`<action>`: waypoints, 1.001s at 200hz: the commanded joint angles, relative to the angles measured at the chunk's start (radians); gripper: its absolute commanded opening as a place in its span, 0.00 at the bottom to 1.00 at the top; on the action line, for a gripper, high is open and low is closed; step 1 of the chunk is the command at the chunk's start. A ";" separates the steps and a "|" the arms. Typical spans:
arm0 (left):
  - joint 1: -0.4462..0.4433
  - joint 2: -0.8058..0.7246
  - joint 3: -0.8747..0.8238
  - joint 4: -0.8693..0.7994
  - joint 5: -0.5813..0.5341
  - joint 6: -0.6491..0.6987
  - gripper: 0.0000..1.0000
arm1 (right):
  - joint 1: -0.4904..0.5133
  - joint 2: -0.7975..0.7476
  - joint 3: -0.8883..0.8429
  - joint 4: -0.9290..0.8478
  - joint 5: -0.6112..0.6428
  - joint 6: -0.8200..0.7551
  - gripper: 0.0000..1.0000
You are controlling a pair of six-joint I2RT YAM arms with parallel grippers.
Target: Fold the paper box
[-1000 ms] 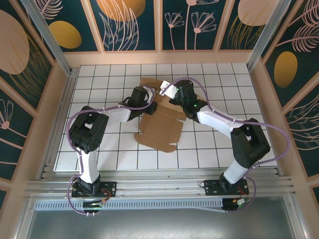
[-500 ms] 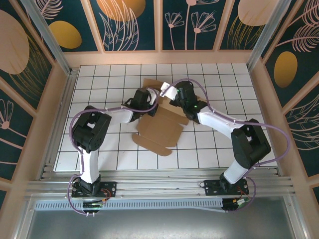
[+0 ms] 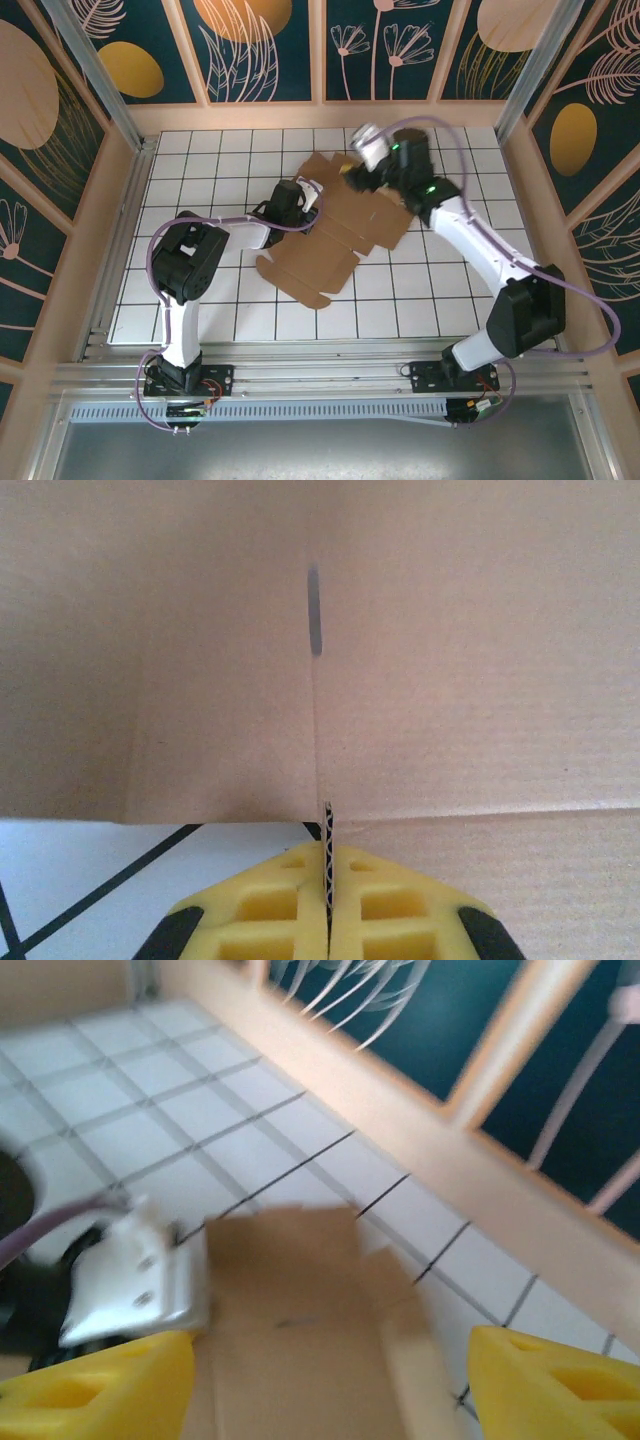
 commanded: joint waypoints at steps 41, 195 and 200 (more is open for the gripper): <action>-0.004 -0.022 -0.038 0.084 -0.007 0.039 0.00 | -0.330 0.265 0.248 -0.222 -0.382 0.456 0.82; -0.004 -0.015 0.000 0.086 0.028 0.058 0.00 | -0.334 0.912 0.713 -0.548 -0.632 0.118 0.78; -0.003 -0.015 -0.002 0.090 0.028 0.057 0.00 | -0.334 0.912 0.705 -0.547 -0.628 0.118 0.76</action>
